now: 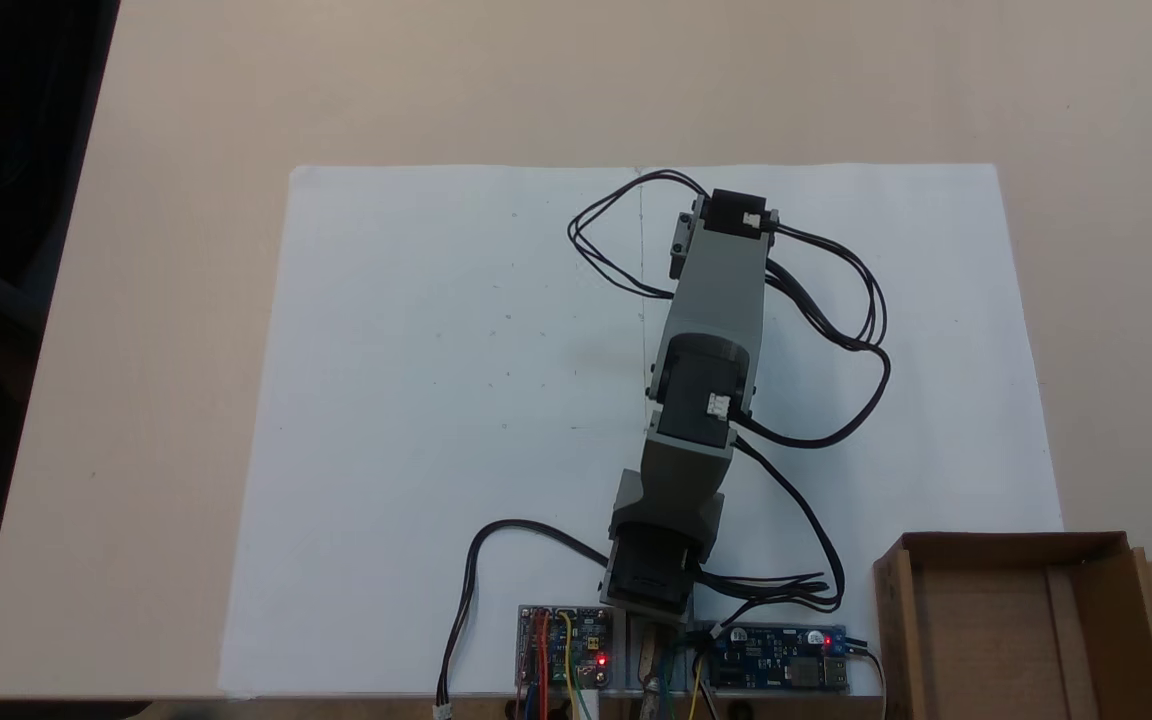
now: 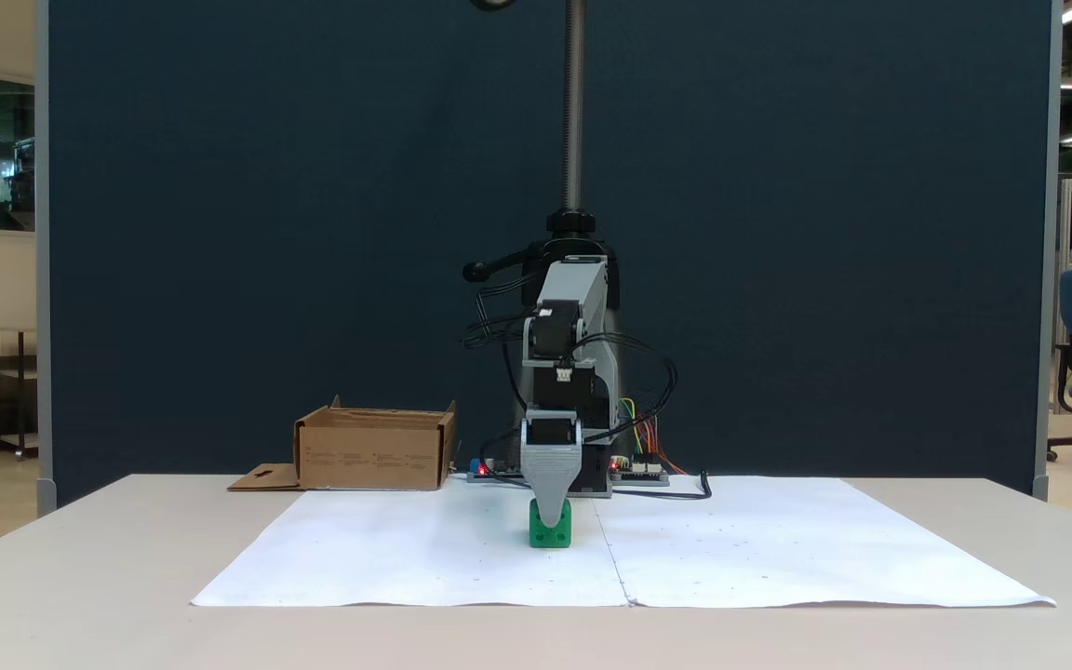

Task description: Grasp a green dice and put it in the bin.

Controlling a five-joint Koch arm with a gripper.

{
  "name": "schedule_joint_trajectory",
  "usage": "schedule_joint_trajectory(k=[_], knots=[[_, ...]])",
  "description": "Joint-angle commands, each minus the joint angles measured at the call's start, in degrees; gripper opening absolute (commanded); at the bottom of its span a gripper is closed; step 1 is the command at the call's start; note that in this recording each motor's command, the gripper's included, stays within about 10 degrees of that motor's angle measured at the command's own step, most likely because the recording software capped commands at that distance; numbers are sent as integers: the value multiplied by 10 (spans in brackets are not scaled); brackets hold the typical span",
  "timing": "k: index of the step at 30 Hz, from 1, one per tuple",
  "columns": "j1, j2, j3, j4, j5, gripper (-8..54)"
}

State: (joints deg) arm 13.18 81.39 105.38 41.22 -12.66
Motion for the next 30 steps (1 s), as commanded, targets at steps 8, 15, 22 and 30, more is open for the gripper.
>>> schedule_joint_trajectory(k=[8,15,22,30], knots=[[11,-11,-14,-23,-37,417],[18,-27,-15,-43,-37,417],[18,-33,-15,-45,-37,388],[23,-34,-16,-44,-37,362]])
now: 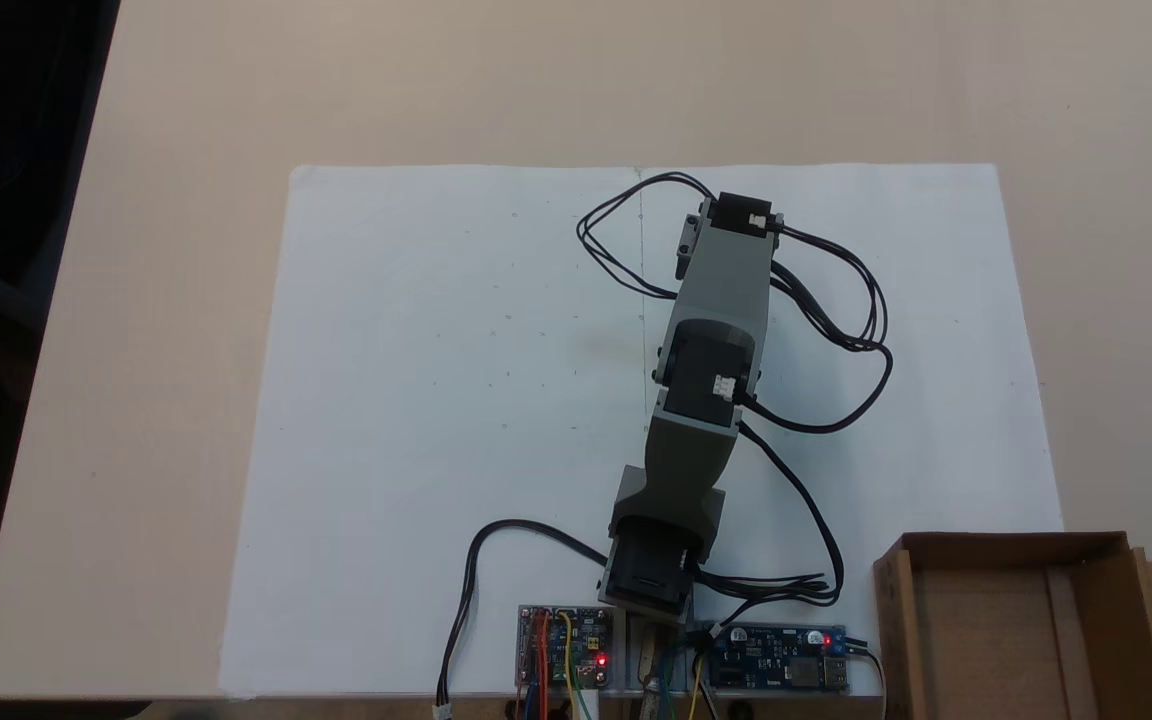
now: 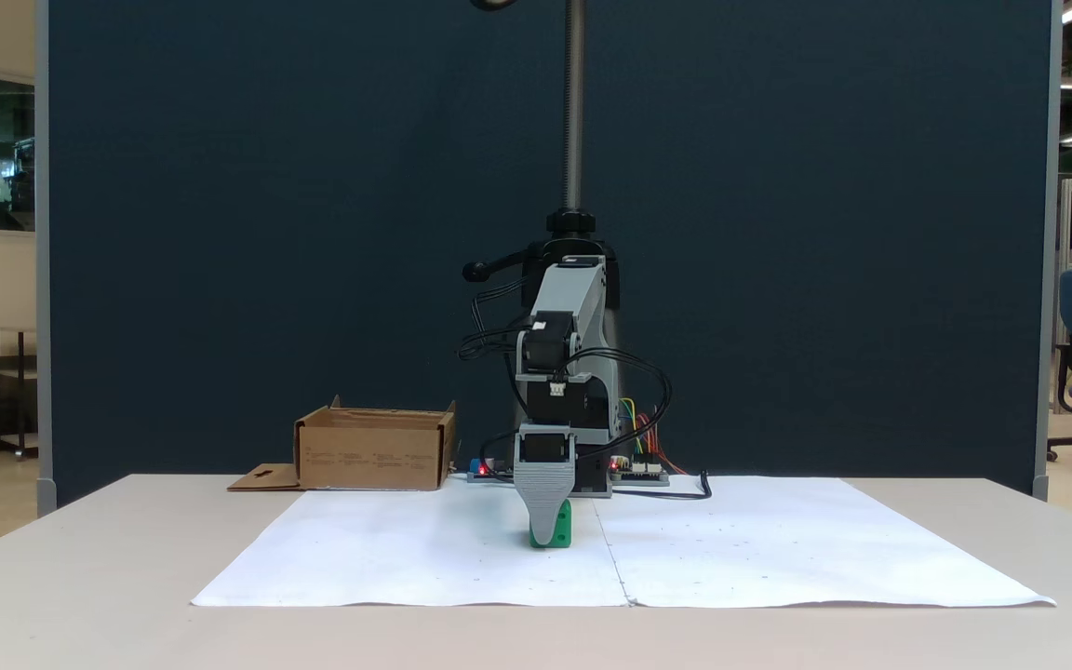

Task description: Grasp a green dice and put it in the bin.

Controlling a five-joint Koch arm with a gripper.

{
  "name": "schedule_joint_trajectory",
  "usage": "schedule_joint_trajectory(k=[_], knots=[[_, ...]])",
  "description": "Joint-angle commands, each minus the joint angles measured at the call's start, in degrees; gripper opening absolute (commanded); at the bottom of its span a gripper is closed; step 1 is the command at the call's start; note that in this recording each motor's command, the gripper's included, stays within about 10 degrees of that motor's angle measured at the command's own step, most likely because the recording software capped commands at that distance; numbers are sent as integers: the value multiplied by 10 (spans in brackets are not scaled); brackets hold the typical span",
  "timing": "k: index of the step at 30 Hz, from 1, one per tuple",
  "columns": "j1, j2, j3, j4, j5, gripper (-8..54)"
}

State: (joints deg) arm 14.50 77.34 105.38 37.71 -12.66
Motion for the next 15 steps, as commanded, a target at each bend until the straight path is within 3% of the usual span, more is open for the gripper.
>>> schedule_joint_trajectory(k=[1,6,9,12,15], knots=[[11,6,-15,-9,-37,332],[17,7,-16,-9,-37,237],[17,8,-16,-9,-37,214],[18,12,-17,-11,-37,127],[23,13,-25,-14,-37,121]])
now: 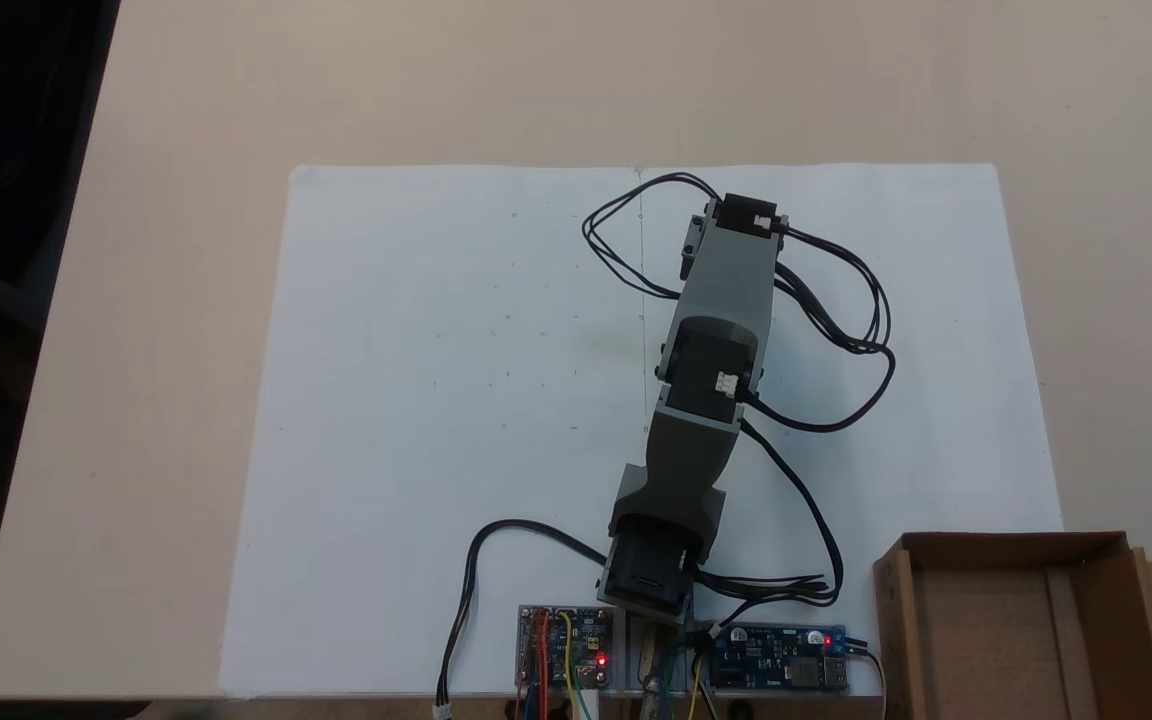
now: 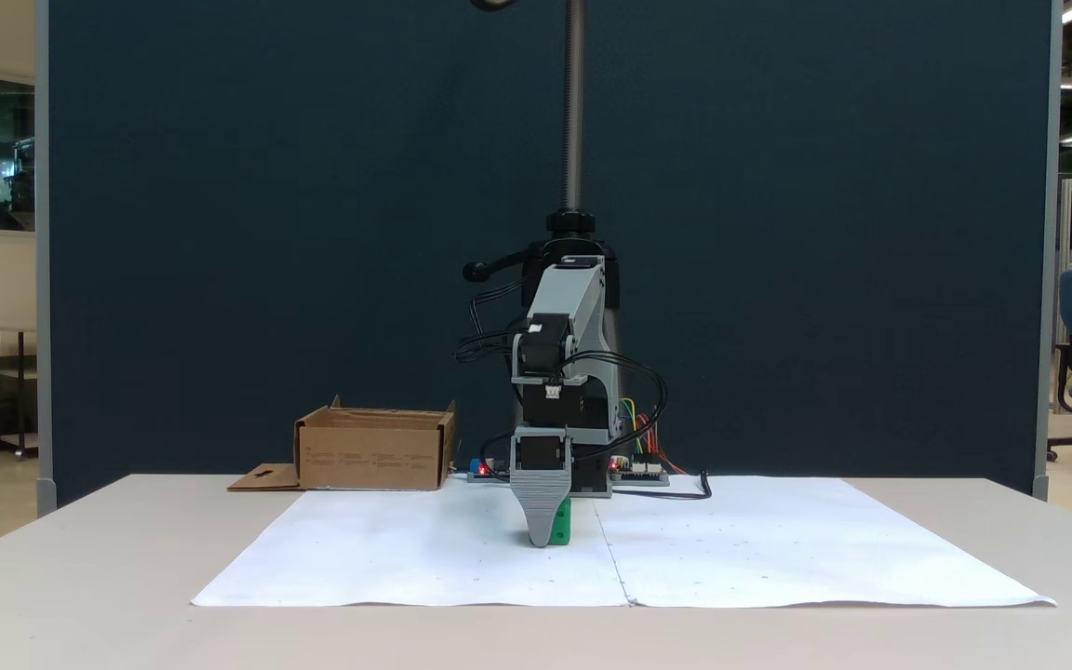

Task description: Grasp a green dice and put it in the bin.

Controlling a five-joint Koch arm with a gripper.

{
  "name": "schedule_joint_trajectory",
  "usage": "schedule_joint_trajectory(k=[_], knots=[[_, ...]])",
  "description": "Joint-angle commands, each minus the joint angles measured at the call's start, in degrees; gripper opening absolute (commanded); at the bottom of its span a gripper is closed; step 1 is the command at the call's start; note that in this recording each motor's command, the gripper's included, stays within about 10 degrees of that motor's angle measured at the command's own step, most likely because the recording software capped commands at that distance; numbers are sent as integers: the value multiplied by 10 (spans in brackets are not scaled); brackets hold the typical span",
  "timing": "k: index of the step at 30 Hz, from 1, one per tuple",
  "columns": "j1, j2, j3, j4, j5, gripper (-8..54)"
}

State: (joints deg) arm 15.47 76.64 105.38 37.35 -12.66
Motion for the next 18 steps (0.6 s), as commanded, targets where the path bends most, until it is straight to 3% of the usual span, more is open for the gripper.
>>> schedule_joint_trajectory(k=[1,18], knots=[[15,21,-29,-11,-37,121],[120,105,-179,2,-19,121]])
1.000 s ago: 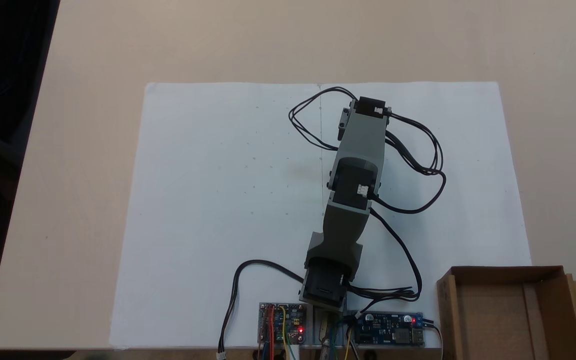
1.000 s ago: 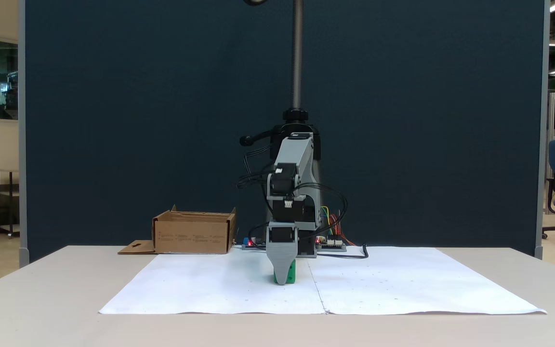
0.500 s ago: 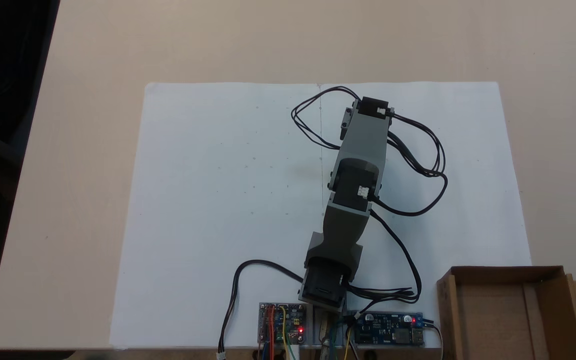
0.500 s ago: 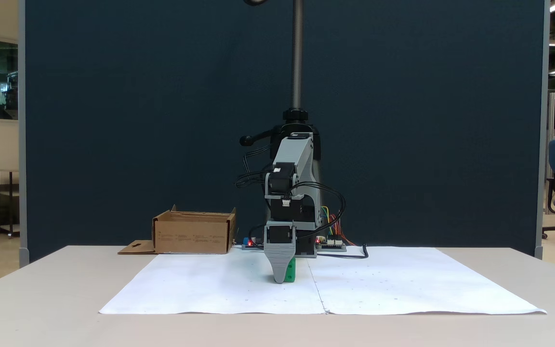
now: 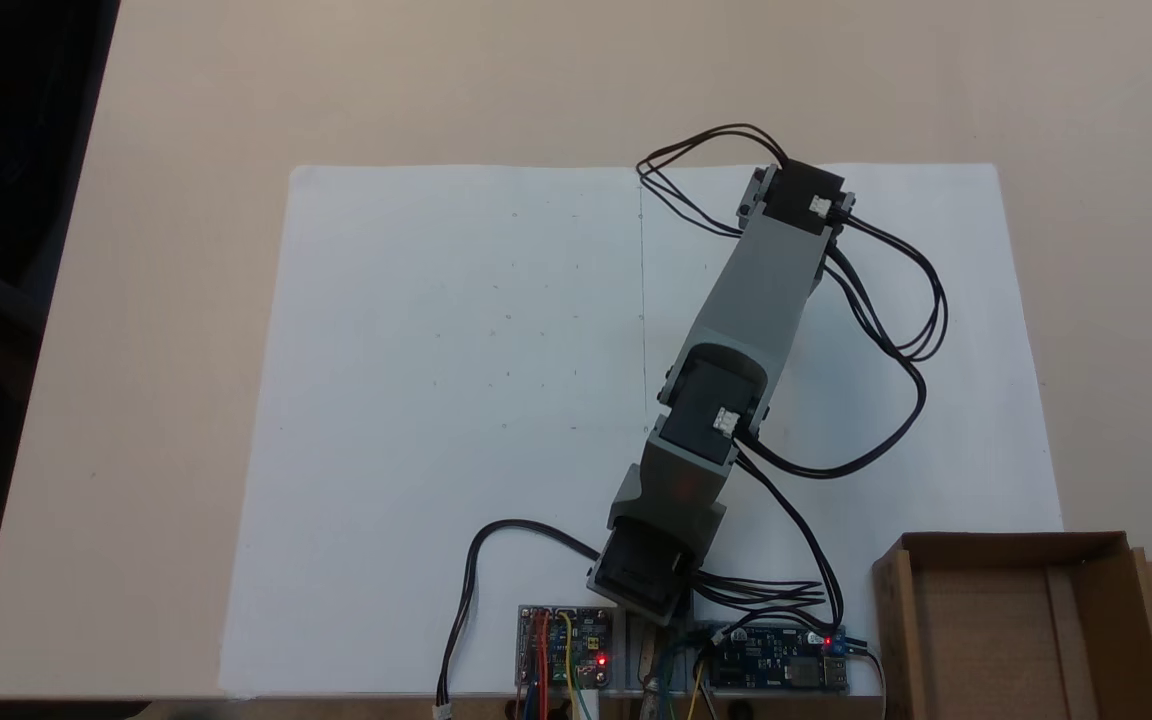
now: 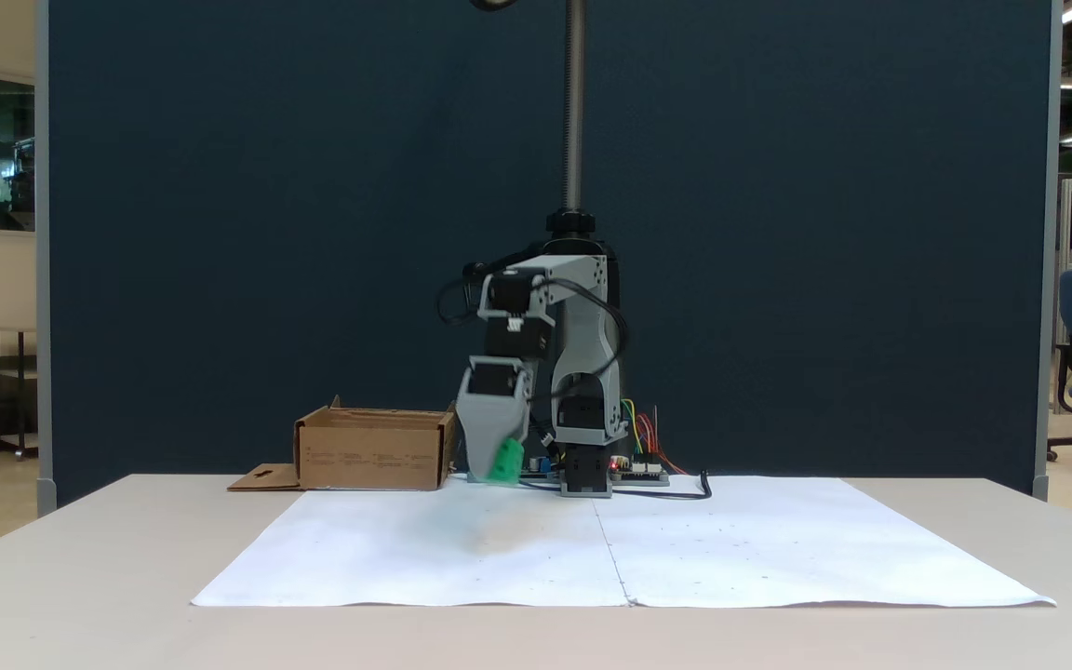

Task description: Grasp a green dice and put it in the bin.

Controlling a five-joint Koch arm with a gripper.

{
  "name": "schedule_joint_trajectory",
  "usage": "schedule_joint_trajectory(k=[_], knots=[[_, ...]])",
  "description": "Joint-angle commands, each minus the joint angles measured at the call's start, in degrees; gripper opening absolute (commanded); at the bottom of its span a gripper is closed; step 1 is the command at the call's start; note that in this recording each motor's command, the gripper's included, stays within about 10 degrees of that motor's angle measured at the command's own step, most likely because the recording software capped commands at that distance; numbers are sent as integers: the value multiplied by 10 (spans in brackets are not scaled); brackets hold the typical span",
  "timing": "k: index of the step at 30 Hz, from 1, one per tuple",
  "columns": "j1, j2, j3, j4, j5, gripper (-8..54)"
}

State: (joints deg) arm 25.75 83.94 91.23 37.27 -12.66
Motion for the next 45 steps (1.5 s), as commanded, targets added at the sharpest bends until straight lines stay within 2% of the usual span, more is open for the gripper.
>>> schedule_joint_trajectory(k=[1,12,18,34,45], knots=[[28,40,-43,3,-19,121],[229,131,-96,1,-19,121],[372,132,-122,-12,-19,121],[718,79,-123,-9,-20,121],[744,10,-99,-3,-42,121]])
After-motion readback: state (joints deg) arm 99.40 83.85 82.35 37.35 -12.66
